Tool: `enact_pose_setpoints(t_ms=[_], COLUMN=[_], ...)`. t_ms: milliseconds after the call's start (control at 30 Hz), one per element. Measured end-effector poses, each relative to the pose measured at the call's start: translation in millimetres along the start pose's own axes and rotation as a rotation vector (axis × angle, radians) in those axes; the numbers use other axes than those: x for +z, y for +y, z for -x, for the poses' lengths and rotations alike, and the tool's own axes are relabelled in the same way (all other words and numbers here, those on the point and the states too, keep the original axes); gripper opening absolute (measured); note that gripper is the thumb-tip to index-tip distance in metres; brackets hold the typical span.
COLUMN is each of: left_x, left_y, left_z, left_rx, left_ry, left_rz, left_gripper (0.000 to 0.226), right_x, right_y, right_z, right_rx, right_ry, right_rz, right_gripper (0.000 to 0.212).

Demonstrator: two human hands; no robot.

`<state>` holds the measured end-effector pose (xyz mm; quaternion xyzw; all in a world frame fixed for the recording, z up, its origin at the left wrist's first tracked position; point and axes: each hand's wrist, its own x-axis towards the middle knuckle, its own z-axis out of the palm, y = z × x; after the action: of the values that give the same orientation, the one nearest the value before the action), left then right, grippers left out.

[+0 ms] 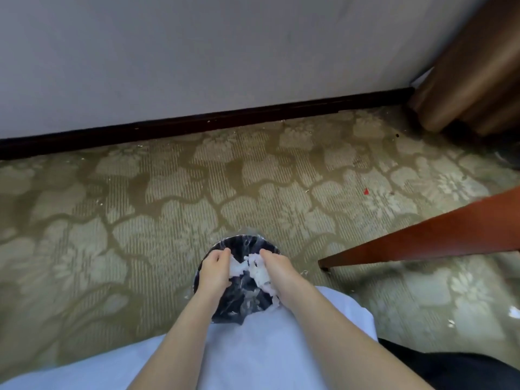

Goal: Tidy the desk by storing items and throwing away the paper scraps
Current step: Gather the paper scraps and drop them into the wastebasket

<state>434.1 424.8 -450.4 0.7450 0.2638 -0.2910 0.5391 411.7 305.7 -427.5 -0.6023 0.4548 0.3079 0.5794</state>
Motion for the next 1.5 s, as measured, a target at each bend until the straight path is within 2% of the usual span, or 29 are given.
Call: enact_pose_setpoints(t_ms=[233, 333, 500, 667, 733, 900, 1067, 1167, 1367, 1500], left_x=[-4.3, -7.9, -16.9, -21.8, -23.9, -22.7, -13.8, -4.9, 20.6, 48.1], left_y=[-11.8, -9.2, 1.9, 25.1, 41.4, 98.3, 145.9, 166.6, 187.1, 187.7], left_z=[-7.1, -0.9, 13.4, 47.0, 68.6, 136.9, 223.7, 278.8, 386.3, 441.7], left_rx=[0.039, 0.09, 0.173, 0.293, 0.357, 0.569, 0.806, 0.937, 1.172, 1.301], left_ry=[-0.045, -0.074, -0.12, -0.275, -0.306, -0.359, -0.423, -0.43, -0.468, -0.523], left_rz=[-0.273, -0.281, -0.331, -0.471, -0.589, -0.928, -1.123, -1.191, -1.237, -1.217], left_gripper=[0.021, 0.015, 0.025, 0.017, 0.016, 0.032, 0.031, 0.03, 0.032, 0.029], right_x=[-4.6, -7.8, -14.7, -36.2, -48.5, -89.3, -132.9, -157.0, -207.2, -251.3], right_y=[5.3, 3.0, -7.2, -12.2, -12.8, -11.6, -10.6, -2.8, 33.0, 69.9], right_z=[0.0, 10.7, 39.6, 72.7, 95.2, 160.5, 249.9, 307.4, 405.8, 447.3], right_rx=[0.01, -0.01, -0.042, -0.11, -0.181, -0.481, -0.739, -0.84, -0.985, -1.01], right_ry=[-0.038, -0.071, -0.086, -0.048, -0.019, 0.018, 0.189, 0.322, 0.55, 0.697], right_rz=[0.006, -0.089, -0.143, -0.115, -0.042, 0.311, 0.654, 0.751, 0.765, 0.718], right_gripper=[0.047, 0.046, 0.044, 0.035, 0.03, 0.023, 0.022, 0.022, 0.018, 0.015])
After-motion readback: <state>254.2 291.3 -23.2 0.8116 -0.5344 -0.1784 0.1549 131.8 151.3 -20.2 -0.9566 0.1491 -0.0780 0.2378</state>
